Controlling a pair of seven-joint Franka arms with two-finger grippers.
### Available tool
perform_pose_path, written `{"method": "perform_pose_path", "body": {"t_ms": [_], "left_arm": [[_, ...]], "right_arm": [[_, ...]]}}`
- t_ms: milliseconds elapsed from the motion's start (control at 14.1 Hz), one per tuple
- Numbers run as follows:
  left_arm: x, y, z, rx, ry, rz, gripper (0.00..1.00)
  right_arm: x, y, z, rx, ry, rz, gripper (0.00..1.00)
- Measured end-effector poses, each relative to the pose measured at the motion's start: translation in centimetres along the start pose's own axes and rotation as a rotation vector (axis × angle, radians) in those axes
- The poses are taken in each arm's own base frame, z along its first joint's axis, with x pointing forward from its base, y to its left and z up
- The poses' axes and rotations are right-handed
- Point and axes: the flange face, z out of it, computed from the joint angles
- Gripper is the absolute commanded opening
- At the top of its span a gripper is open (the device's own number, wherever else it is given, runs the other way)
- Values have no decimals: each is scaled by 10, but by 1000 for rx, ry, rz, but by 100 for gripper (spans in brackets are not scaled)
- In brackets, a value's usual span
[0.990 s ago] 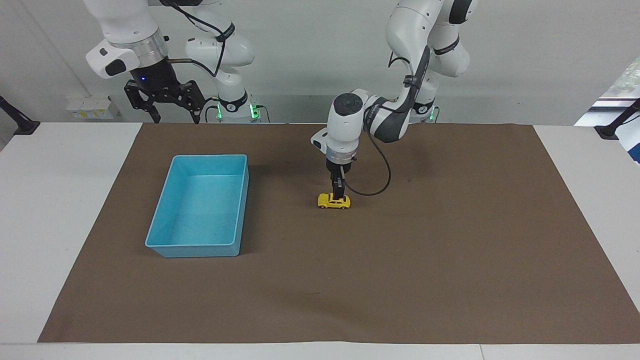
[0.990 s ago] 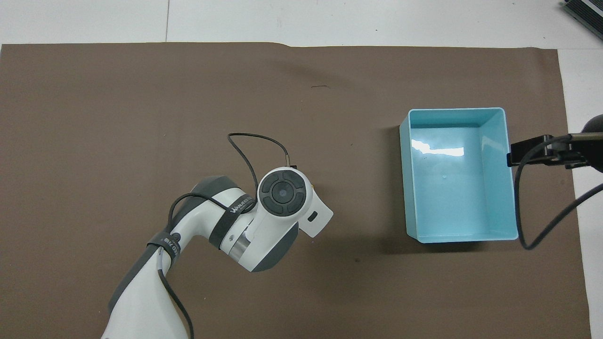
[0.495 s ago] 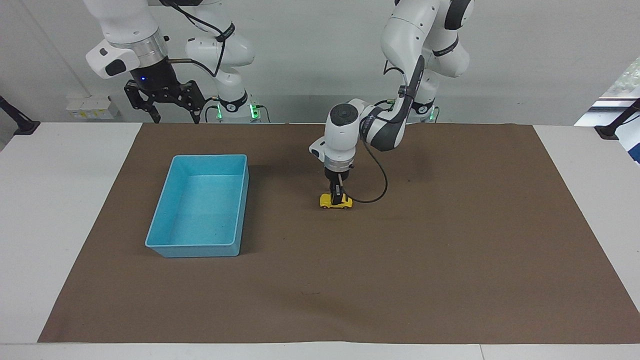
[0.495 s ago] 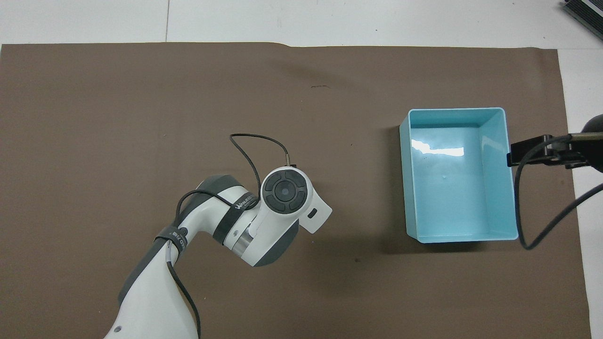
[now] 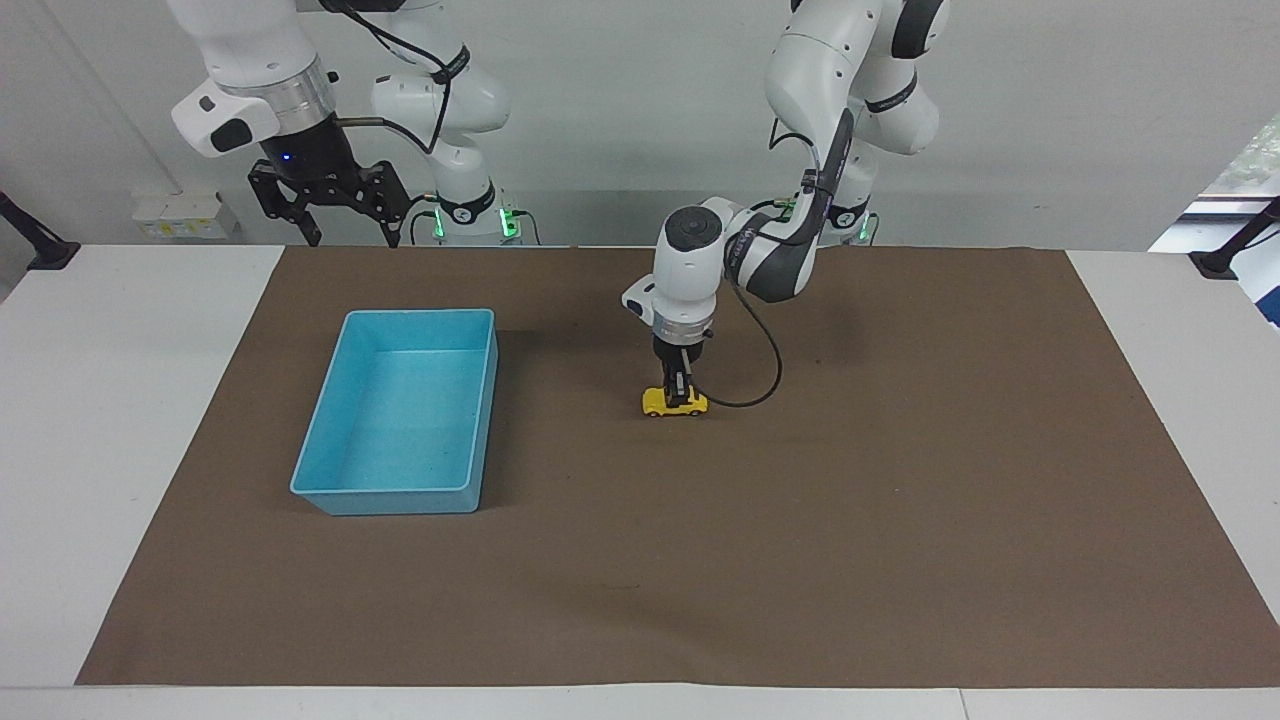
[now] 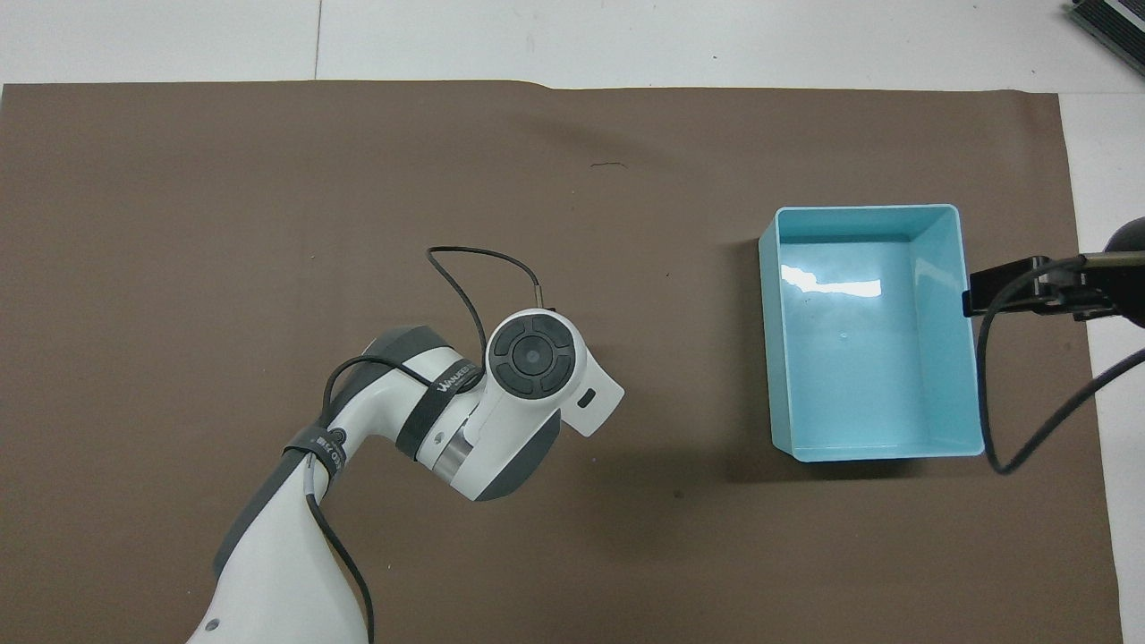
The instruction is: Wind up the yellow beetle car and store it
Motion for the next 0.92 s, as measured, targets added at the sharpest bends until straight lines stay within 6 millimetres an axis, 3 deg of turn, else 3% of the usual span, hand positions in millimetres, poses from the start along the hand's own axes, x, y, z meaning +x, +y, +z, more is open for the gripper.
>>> {"method": "perform_pose_path", "body": {"t_ms": [283, 919], "left_arm": [[-16, -6, 0, -19, -19, 1, 0], [-74, -33, -1, -68, -51, 80, 0]], "right_arm": [[0, 0, 0, 0, 0, 0, 100], [0, 0, 0, 0, 0, 0, 100]]}}
